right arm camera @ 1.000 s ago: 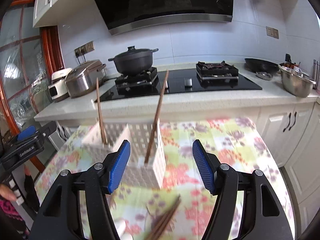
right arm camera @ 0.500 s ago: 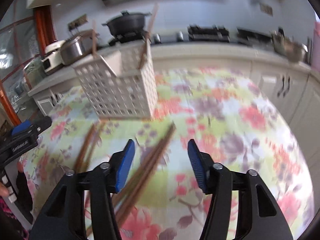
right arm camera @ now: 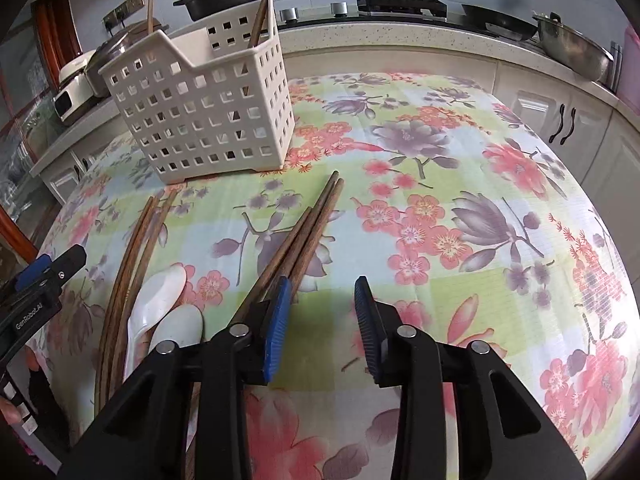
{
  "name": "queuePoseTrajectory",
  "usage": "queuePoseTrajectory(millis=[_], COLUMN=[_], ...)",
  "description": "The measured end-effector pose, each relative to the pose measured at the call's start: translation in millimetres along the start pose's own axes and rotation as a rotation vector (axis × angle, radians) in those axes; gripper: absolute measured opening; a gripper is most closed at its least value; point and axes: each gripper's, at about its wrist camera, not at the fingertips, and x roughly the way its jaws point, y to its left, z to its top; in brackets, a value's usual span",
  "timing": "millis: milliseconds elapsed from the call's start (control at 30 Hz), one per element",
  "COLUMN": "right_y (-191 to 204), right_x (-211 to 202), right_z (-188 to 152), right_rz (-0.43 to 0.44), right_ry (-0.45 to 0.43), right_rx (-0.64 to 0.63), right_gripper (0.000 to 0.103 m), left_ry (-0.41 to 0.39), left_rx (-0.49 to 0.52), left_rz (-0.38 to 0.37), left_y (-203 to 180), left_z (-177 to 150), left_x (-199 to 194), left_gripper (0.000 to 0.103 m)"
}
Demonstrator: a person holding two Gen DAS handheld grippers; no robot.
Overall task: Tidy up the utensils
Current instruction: 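Close the left gripper on a chopstick while the right gripper grasps another chopstick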
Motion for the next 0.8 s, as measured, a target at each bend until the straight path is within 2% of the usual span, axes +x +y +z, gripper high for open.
queuePoseTrajectory(millis=[133,400,500,633,800], right_y=[2.2,11.8,17.2,16.2,5.3], right_x=[3.0,7.6,8.0,10.3,8.8], right_z=[4.0,9.2,8.8,7.0,8.5], right_rz=[-0.02,-0.004,-0.037,-0.028,0.019], right_ry=[0.006,0.016,0.011,0.019,0.034], right_rx=[0.0,-0.002,-0.034,-0.034,0.011], right_gripper=[0.031,0.03,0.024,0.015,0.013], left_ry=[-0.005,0.001,0.004,0.004,0.005], left_rx=[0.008,0.0,-0.004,-0.002,-0.006], left_rz=[0.0,-0.008,-0.012,-0.015,-0.014], left_y=[-0.3,4.5,5.3,4.5,7.0], left_z=[-1.5,-3.1,-3.6,-4.6,-4.5], left_x=[0.0,1.6,2.0,1.5,2.1], left_gripper=[0.082,0.082,0.082,0.082,0.082])
